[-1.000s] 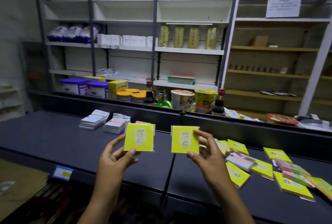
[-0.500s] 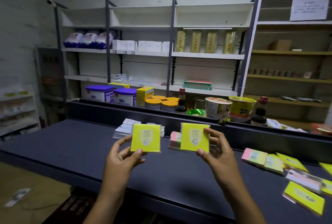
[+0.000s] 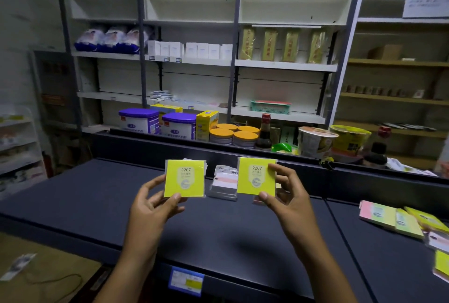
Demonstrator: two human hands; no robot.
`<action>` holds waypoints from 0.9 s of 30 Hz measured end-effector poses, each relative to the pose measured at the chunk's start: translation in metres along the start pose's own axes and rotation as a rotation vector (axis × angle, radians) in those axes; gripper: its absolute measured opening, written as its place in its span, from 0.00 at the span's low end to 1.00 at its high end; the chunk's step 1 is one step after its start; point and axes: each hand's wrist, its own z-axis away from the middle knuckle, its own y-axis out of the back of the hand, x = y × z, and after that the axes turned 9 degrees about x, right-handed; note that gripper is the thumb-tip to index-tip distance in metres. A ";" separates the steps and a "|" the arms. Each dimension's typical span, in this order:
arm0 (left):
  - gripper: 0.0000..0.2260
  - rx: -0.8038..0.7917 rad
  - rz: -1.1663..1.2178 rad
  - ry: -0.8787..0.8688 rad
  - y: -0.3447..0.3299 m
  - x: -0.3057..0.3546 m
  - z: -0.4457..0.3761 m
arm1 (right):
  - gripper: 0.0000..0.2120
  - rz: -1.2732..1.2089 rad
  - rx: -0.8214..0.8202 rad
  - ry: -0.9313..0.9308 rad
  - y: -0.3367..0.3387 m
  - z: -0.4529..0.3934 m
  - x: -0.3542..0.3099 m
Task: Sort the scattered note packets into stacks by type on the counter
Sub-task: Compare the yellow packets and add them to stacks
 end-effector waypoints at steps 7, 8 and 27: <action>0.17 0.067 -0.014 -0.014 0.021 0.005 -0.014 | 0.26 -0.021 -0.070 0.012 -0.039 -0.011 0.005; 0.17 0.079 -0.014 -0.020 0.024 0.006 -0.018 | 0.26 -0.022 -0.084 0.019 -0.045 -0.012 0.006; 0.16 -0.038 -0.195 0.087 0.087 -0.021 -0.188 | 0.25 0.049 -0.021 0.046 -0.175 -0.063 0.023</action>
